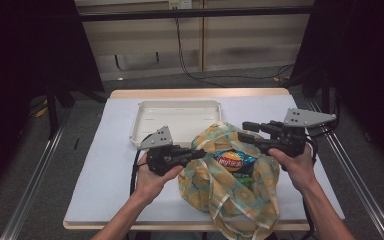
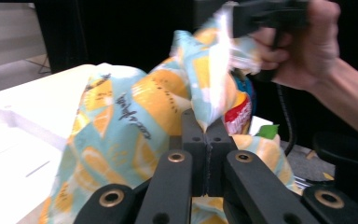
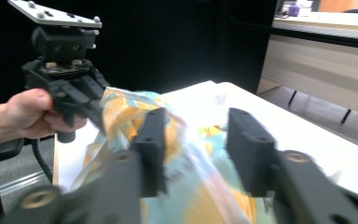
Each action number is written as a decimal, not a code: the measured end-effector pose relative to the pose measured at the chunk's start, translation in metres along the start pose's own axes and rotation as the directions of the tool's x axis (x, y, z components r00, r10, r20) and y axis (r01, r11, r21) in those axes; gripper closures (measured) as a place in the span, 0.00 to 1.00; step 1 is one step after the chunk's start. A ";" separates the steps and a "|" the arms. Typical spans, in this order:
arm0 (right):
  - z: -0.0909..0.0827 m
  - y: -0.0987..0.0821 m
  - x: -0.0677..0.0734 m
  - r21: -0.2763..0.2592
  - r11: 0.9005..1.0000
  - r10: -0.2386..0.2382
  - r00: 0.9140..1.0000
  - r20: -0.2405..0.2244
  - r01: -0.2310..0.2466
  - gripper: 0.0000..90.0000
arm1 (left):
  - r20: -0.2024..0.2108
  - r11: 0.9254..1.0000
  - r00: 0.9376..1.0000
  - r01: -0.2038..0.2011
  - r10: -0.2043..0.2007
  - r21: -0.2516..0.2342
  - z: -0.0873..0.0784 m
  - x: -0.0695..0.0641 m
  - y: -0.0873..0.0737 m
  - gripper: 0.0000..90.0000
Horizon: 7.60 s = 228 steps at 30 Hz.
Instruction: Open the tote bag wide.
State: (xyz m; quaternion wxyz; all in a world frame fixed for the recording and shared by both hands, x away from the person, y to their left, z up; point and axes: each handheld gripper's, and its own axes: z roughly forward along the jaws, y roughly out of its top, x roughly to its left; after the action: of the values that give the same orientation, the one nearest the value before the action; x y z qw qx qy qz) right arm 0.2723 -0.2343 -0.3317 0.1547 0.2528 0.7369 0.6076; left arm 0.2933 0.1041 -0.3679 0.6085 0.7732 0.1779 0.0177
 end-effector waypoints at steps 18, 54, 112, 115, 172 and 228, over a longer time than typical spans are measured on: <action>-0.060 -0.047 0.007 0.071 0.997 -0.019 0.997 0.080 0.014 0.61 | -0.037 0.998 0.998 0.053 -0.053 -0.014 -0.014 0.016 -0.002 1.00; -0.011 -0.097 -0.047 0.192 0.973 0.100 0.982 0.159 -0.130 1.00 | -0.054 0.976 0.993 0.116 -0.108 0.186 -0.013 0.041 -0.068 0.98; -0.005 -0.047 -0.047 0.020 0.999 0.042 0.984 0.173 -0.046 1.00 | -0.113 0.999 0.993 0.039 -0.037 0.017 0.012 0.065 0.006 0.94; 0.002 -0.044 -0.055 0.005 0.999 0.044 0.978 0.203 -0.047 1.00 | -0.123 0.998 0.991 0.060 -0.059 0.004 0.020 0.077 0.008 0.94; 0.014 -0.050 -0.047 0.055 0.998 -0.002 0.992 0.127 -0.005 0.70 | -0.154 0.989 0.980 0.138 -0.129 0.049 -0.013 0.087 -0.025 0.62; 0.074 -0.058 -0.081 0.132 0.986 0.100 0.994 0.050 -0.106 1.00 | -0.114 0.984 0.990 0.104 -0.088 0.143 0.028 0.084 -0.020 0.99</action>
State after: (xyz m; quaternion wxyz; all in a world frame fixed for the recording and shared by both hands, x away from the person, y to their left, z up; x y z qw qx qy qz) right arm 0.3682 -0.2268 -0.4110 0.1216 0.3133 0.7587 0.5581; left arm 0.3740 0.1067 -0.4099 0.5389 0.8048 0.2483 0.0168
